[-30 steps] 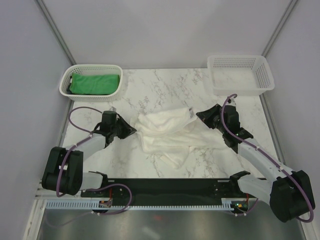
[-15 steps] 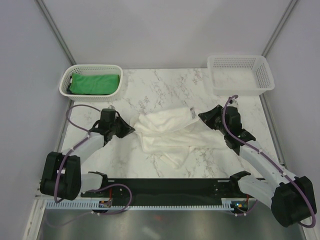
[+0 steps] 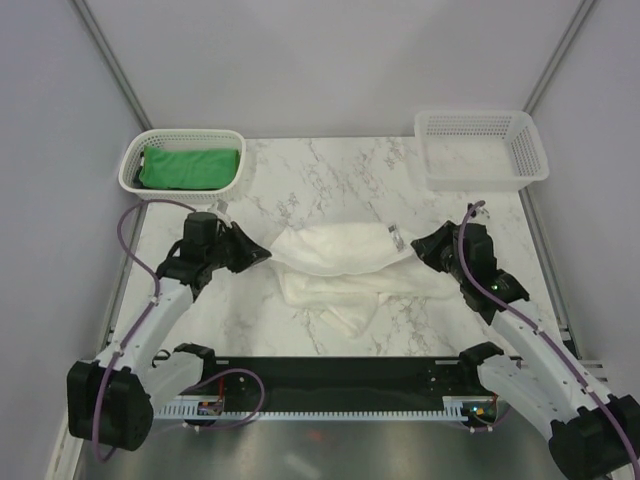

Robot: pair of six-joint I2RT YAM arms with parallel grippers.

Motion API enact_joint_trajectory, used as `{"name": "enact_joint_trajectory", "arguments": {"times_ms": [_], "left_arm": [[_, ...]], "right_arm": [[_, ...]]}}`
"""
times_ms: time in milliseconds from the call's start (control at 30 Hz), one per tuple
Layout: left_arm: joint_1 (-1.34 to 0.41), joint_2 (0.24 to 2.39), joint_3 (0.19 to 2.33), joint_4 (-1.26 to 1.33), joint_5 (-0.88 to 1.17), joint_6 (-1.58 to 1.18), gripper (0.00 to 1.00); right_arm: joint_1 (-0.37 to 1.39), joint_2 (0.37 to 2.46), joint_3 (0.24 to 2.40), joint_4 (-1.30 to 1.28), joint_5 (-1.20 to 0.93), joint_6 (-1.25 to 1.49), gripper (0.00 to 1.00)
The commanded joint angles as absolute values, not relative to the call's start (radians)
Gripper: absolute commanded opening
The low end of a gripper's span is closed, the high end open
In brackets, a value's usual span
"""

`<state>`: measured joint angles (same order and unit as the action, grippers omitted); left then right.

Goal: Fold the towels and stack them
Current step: Flatten out the crumpled towel

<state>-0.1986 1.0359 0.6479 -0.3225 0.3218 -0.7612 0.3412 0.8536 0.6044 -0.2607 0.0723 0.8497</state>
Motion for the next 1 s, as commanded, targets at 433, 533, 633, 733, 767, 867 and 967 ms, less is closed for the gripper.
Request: {"name": "enact_joint_trajectory", "arguments": {"times_ms": [433,533,633,733,767,867,967], "left_arm": [[-0.109,1.665,1.863,-0.123,0.446,-0.938,0.02],[-0.075,1.958,2.331,-0.115,0.489,-1.087,0.02],[-0.057,2.12,2.6,-0.008,0.497,-1.231,0.02],[-0.031,2.054,2.49,0.104,0.5,-1.299,0.02],[-0.023,2.022,2.452,0.126,0.502,-1.29,0.02],[-0.018,1.889,2.295,0.121,0.526,-1.227,0.02],[-0.018,1.761,2.217,0.114,0.56,-1.186,0.02]], "right_arm": [[0.244,1.751,2.031,-0.13,0.165,0.62,0.0],[0.172,2.033,2.503,-0.166,0.014,0.624,0.0],[0.085,2.053,2.472,0.068,-0.061,0.754,0.0],[0.042,1.945,2.354,0.161,-0.064,0.802,0.0],[0.026,1.898,2.347,0.179,-0.083,0.801,0.0],[0.02,1.811,2.345,0.154,-0.132,0.766,0.0],[0.02,1.705,2.287,0.134,-0.158,0.761,0.0]]}}
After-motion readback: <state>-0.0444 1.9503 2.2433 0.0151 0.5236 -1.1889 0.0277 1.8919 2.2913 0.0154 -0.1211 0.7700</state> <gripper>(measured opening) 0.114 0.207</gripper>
